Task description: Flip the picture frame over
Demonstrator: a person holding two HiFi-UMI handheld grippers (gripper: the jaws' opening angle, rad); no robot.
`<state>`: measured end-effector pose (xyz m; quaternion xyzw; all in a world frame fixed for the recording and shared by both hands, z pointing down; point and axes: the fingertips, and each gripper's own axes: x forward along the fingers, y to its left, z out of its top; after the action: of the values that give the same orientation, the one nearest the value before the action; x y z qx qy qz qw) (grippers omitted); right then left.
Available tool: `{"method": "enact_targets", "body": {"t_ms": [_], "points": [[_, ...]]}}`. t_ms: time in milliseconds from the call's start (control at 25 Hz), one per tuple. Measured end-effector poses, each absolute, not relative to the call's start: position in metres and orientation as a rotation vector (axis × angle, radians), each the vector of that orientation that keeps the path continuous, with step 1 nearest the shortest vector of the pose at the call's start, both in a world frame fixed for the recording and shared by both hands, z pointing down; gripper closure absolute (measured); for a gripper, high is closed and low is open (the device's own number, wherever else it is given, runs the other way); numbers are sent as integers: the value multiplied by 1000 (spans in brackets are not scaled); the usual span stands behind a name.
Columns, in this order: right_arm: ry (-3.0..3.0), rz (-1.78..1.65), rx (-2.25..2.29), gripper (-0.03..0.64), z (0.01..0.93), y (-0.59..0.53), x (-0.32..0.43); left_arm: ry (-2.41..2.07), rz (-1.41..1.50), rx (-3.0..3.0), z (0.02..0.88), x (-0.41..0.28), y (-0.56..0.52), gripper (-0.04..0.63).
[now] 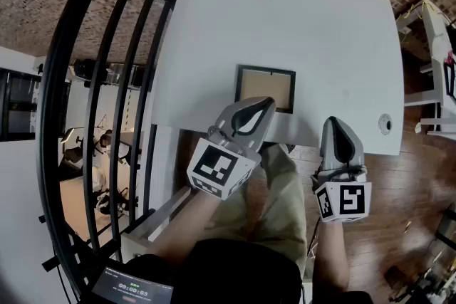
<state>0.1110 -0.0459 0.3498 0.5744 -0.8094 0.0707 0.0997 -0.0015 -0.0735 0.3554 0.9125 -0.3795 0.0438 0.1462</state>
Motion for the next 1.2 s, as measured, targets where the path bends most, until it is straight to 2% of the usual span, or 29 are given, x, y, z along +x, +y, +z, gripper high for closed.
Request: {"method": "enact_targets", "body": {"t_ms": [240, 560, 600, 680, 1200], "points": [[-2357, 260, 1665, 625, 376, -64, 94, -1154, 194, 2573, 379, -32, -90, 565], [-2270, 432, 1578, 624, 426, -83, 73, -1193, 385, 2457, 423, -60, -103, 500], [-2268, 456, 1561, 626, 430, -84, 69, -1192, 398, 2443, 427, -62, -103, 500], [-2256, 503, 1527, 583, 441, -85, 62, -1190, 437, 2415, 436, -66, -103, 500], [-2111, 611, 1492, 565, 474, -95, 60, -1166, 641, 2285, 471, -76, -106, 482]]}}
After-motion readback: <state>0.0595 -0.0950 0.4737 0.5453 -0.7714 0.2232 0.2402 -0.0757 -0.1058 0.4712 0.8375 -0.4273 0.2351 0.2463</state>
